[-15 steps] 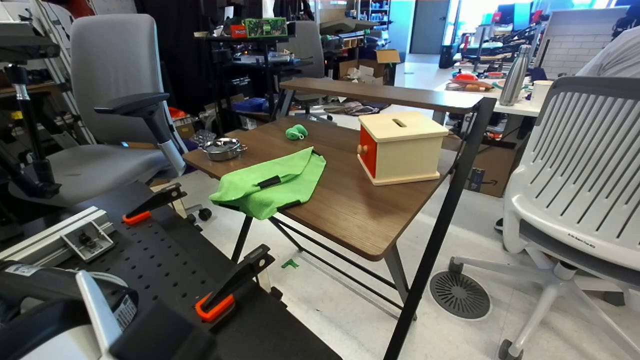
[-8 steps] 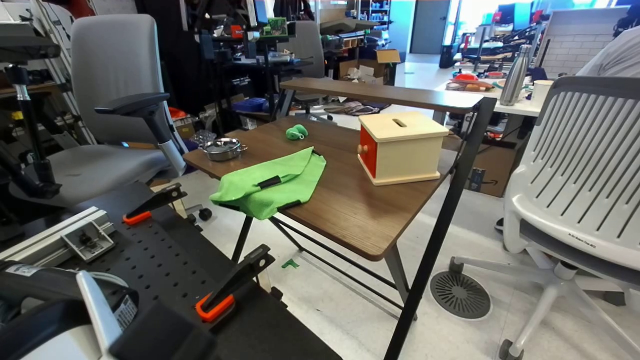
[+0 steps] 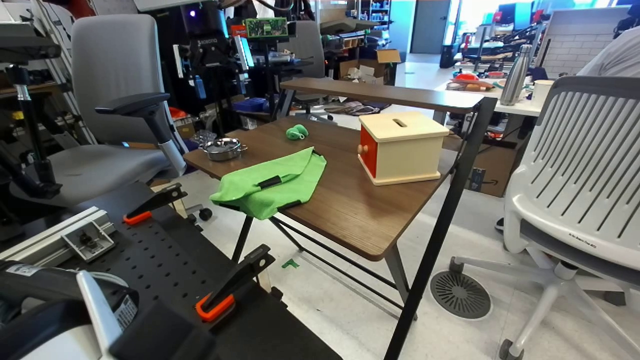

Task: Remove the silver lid from the silver pot

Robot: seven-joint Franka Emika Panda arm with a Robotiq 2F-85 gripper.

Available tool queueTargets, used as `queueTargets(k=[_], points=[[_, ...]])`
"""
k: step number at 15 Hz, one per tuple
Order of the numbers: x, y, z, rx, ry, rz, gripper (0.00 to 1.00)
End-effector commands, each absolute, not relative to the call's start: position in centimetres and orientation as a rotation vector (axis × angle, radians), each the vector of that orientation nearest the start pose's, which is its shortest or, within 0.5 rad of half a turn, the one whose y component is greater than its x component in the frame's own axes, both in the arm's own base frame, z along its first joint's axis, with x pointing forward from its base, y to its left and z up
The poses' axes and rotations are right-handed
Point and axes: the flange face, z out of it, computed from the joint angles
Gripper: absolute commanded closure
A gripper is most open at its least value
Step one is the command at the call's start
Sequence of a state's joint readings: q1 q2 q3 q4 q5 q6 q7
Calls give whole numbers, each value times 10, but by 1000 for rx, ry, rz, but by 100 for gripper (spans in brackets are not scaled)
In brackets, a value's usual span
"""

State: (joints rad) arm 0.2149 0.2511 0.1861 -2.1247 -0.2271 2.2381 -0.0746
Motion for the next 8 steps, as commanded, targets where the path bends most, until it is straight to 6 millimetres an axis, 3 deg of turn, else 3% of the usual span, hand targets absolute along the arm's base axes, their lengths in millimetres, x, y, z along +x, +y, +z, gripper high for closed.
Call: queueTargets(k=[1,8], points=[[525,241,272,-3016,-1112,130,0],[524,275,222,-2863,-1324,123,0]])
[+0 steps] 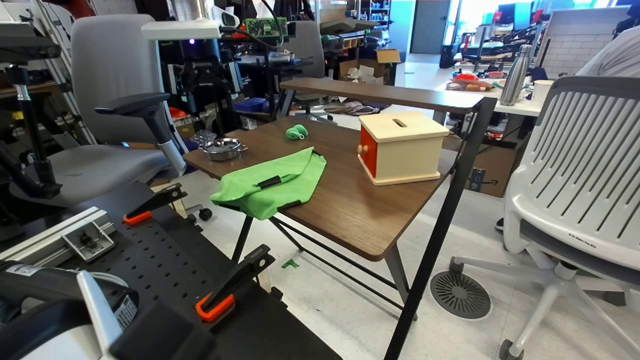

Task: Remove the silver lid from the silver pot

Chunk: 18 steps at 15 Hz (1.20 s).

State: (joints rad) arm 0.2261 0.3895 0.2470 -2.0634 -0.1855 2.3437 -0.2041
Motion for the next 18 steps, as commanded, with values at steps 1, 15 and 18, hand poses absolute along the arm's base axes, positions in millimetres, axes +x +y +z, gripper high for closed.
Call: queueTargets(k=[1,15,18], points=[[523,278,213,-2845,-1355,125,0],[508,308,171,-2732,-1537,112,0],[513,311,169,-2725,-1546,106,0]])
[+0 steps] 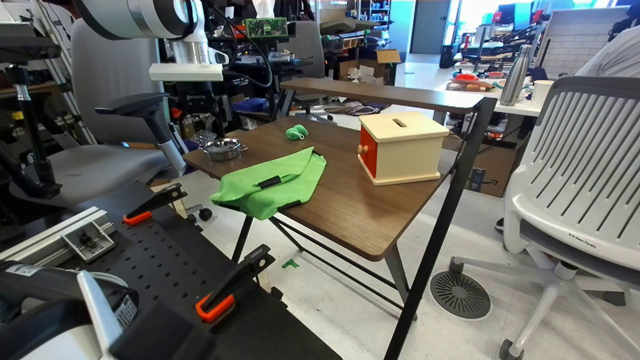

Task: Remove the silver lid from the silver pot

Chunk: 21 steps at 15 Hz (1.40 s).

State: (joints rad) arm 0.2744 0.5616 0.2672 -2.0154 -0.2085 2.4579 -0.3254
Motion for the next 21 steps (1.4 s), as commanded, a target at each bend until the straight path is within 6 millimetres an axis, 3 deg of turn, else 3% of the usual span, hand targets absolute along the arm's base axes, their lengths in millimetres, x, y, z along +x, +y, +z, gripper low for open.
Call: queueTargets(k=[1,8,16,17,18,19,21], points=[[514,311,171,-2723,-1550,99,0],[517,311,176,-2715,-1560,64,0],[517,314,159,-2745,-1568,85,0],[521,315,155,-2750,-1567,87,2],[522,315,152,-2755,-1566,86,10],[525,316,150,-2763,-1563,77,27],[530,318,146,-2779,-1537,69,38]])
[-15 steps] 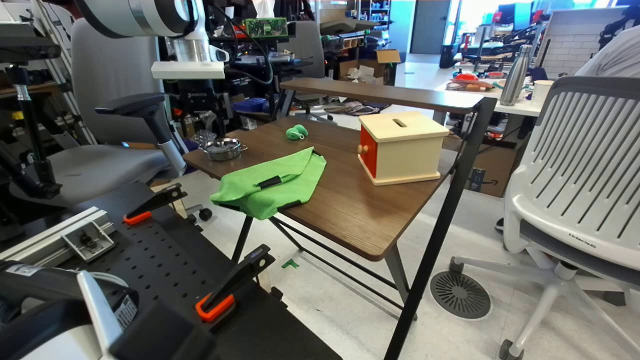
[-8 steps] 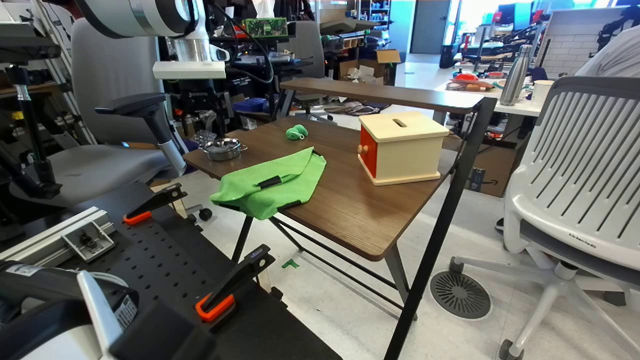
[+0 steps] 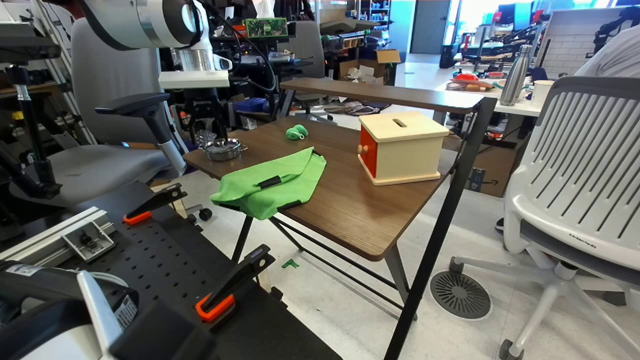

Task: Remove the silver lid from the silver pot

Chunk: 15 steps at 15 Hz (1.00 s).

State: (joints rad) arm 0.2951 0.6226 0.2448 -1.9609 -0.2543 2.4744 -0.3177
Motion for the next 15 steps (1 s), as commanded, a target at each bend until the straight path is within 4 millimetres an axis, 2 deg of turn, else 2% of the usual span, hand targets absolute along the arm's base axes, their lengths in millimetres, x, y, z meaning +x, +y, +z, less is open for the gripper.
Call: queueTargets(k=[1,8,12,15], points=[[532,319,145,-2785,-1526,66,48],[542,320,146,-2826,-1500,34,99],[545,317,148,-2844,-1490,22,95],[555,314,161,-2855,-1477,-19,95]])
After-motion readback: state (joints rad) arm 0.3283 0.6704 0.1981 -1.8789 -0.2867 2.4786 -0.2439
